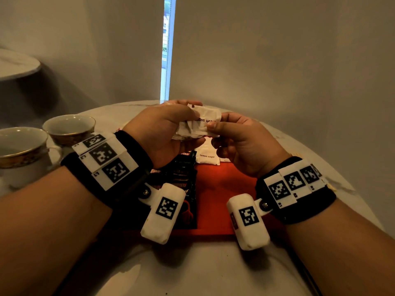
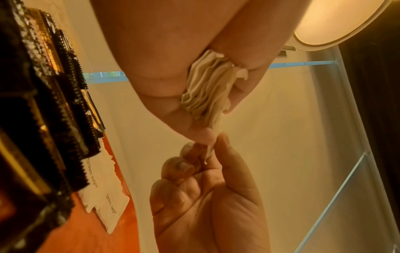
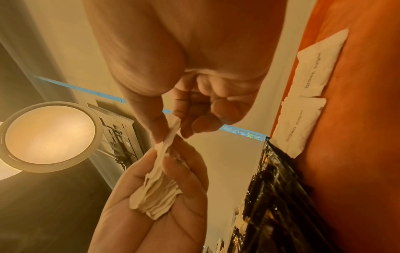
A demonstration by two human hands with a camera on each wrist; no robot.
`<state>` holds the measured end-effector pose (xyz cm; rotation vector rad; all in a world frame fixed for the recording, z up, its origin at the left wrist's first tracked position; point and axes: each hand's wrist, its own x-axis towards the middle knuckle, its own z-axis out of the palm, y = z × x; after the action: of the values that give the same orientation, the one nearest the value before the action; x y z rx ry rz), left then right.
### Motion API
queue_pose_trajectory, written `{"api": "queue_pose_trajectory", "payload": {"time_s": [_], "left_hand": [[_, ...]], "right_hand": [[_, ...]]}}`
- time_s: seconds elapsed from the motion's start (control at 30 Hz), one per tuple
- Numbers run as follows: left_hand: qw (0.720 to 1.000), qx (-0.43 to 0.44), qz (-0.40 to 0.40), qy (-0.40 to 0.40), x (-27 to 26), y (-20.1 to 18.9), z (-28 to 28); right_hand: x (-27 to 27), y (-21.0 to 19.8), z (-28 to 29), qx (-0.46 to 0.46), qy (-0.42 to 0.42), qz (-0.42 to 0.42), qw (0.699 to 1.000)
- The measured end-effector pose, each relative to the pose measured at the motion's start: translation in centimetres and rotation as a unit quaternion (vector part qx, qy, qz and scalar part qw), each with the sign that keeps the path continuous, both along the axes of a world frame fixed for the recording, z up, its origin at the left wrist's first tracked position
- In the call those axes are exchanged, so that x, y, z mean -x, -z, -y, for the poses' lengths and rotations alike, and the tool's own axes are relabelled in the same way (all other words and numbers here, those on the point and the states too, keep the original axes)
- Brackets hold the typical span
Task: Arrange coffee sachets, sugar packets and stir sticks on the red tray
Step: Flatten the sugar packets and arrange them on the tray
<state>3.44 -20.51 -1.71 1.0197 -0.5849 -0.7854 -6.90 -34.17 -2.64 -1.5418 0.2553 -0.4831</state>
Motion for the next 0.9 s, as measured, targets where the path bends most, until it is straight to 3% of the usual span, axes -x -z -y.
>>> {"api": "queue_pose_trajectory", "payload": {"time_s": [0.43, 0.6, 0.9], "left_hand": [[0.999, 0.003, -0.051, -0.017, 0.0, 0.0, -0.1], [0.999, -0.004, -0.032, -0.020, 0.3, -0.2, -0.2], [0.998, -0.050, 0.013, 0.017, 0.1, 0.0, -0.3]], "right_hand": [[0.3, -0.7, 0.7, -0.102, 0.017, 0.063, 0.993], [0.2, -0.7, 0.5, -0.147, 0.006, 0.079, 0.986], [0.7, -1.4, -1.4, -0.133, -0.019, 0.083, 0.987]]}}
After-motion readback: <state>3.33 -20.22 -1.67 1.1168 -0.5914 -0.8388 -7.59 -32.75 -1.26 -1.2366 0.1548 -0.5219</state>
